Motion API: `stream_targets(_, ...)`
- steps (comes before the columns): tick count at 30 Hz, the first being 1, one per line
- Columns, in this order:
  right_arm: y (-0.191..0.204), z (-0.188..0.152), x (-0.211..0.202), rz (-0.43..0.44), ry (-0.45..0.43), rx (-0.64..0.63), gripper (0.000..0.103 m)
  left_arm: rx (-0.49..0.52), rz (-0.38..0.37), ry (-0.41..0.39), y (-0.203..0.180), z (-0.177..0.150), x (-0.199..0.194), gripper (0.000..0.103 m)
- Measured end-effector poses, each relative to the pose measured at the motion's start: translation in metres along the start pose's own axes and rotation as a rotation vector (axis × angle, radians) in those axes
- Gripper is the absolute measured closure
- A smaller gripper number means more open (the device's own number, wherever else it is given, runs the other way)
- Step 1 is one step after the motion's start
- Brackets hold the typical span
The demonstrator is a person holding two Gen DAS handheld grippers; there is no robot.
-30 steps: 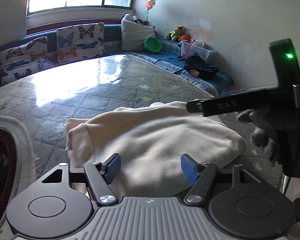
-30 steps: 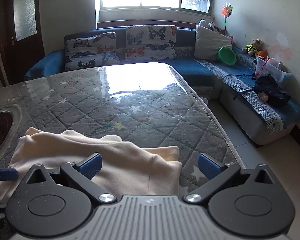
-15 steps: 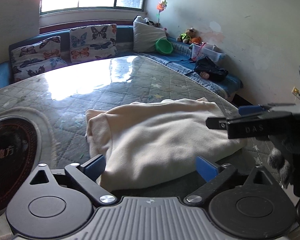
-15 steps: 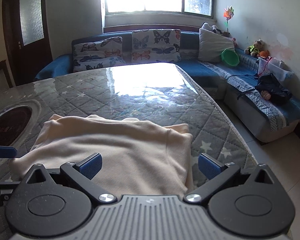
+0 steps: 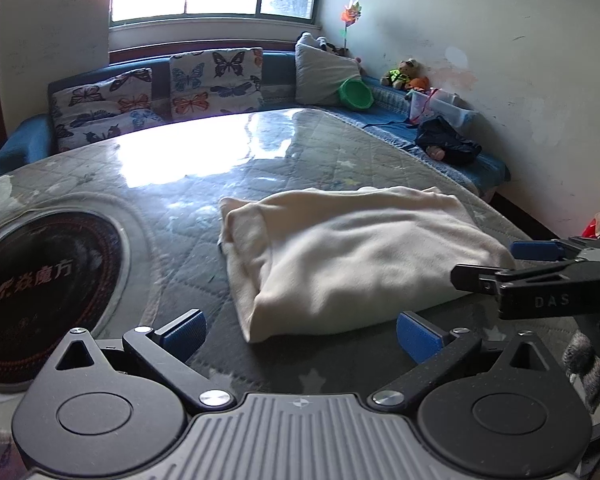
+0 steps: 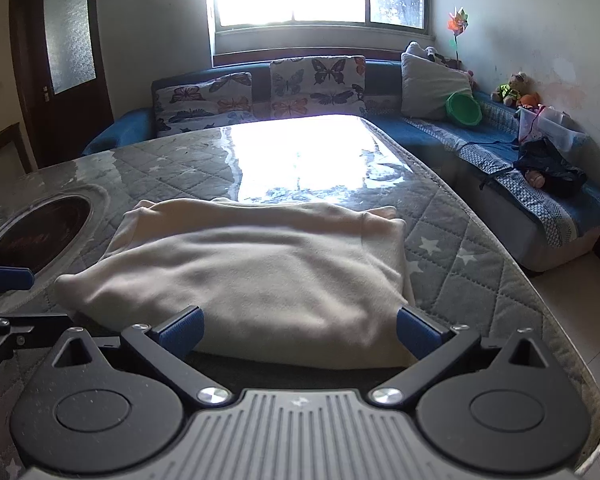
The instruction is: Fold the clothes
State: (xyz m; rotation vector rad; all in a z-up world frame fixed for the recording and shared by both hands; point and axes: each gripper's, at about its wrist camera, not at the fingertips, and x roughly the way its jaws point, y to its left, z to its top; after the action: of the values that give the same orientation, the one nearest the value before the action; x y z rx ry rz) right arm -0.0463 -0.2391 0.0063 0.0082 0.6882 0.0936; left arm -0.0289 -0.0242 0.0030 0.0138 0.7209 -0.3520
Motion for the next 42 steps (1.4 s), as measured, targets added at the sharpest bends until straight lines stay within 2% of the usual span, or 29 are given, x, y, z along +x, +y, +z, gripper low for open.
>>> stream_targets(13, 0.016, -0.022, -0.017, 0.024, -0.007, 0.007, 0.000, -0.046, 0.040, 0.015, 0.005, -0.015, -0.013, 0.000)
stream_targets(42, 0.042, -0.044, -0.043, 0.061, -0.051, -0.026, 0.000, -0.079, 0.054, 0.009, 0.001, -0.037, -0.032, 0.000)
